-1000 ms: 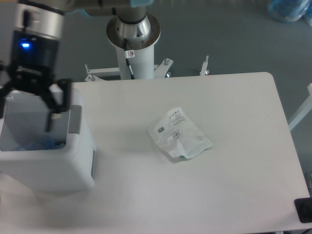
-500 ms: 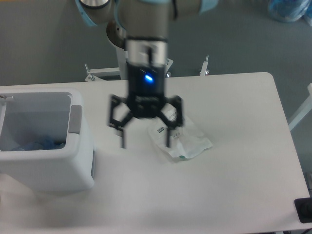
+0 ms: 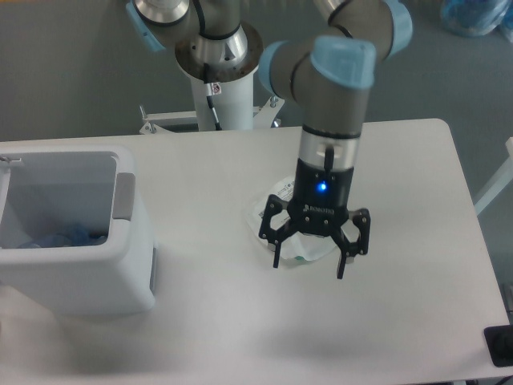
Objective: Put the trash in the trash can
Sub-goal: 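Move the gripper over the white wrapper and lower it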
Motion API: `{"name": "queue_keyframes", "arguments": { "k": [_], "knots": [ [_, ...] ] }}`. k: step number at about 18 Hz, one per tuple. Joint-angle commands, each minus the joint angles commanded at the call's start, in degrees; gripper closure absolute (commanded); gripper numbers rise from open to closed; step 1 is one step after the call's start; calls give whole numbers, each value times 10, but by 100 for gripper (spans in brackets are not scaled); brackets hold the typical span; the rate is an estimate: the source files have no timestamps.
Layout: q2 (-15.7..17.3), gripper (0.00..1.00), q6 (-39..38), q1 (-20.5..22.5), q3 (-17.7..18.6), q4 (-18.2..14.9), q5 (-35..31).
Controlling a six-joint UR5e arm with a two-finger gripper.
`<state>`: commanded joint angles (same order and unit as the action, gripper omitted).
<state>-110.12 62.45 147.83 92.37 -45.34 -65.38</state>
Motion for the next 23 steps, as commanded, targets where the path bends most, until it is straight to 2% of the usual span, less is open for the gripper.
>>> {"name": "queue_keyframes", "arguments": {
  "k": [4, 7, 10, 12, 13, 15, 17, 23],
  "knots": [
    [-14, 0, 170, -4, 19, -26, -105],
    [-14, 0, 222, -6, 31, -54, -156],
    [-24, 0, 255, -20, 22, -77, -199],
    [-26, 0, 242, -41, 31, -70, -200],
    [-26, 0, 217, -50, 39, -56, -199],
    [-27, 0, 133, -56, 54, -2, -198],
    [-28, 0, 106, -63, 74, 42, -200],
    [-21, 0, 89, -63, 86, 42, -212]
  ]
}}
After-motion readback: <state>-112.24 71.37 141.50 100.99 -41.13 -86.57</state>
